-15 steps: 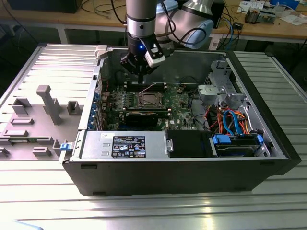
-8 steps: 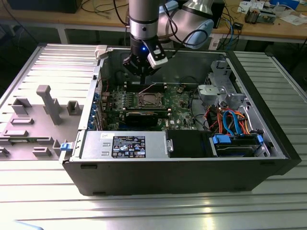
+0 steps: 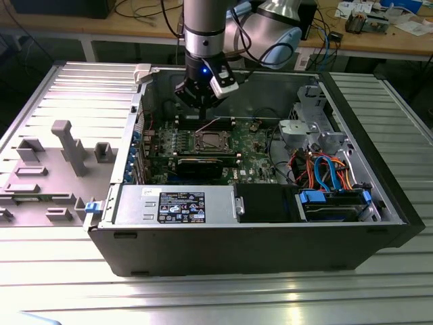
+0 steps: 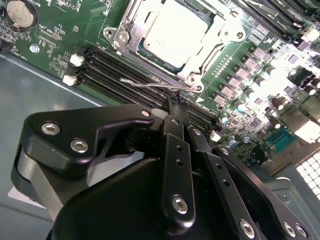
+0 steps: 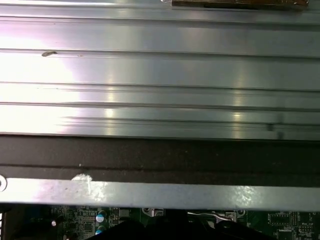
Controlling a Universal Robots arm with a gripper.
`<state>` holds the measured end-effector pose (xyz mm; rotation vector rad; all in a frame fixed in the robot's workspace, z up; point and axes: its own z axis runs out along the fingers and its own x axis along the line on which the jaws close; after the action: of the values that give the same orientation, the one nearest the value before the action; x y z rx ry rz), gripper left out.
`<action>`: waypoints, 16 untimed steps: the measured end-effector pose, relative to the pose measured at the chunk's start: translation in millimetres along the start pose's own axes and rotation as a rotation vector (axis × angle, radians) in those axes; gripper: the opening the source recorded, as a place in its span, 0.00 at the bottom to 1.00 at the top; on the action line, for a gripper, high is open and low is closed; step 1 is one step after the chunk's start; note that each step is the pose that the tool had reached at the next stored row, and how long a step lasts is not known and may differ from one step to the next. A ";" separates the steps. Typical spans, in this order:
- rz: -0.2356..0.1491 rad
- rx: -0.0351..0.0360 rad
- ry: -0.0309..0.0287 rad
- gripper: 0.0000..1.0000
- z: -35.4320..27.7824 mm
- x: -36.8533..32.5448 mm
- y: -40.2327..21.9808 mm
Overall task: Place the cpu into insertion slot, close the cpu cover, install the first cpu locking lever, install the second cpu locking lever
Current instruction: 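Install the first cpu locking lever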
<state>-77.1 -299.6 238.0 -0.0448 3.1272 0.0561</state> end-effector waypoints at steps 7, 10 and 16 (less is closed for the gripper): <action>0.000 0.0038 0.0002 0.11 1.6 -7.5 1.2; 0.000 0.0041 0.0006 0.11 2.5 -11.8 1.3; 0.000 0.0087 0.0009 0.11 3.3 -16.5 2.7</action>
<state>-60.6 -296.3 235.0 -0.0448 3.1282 0.0426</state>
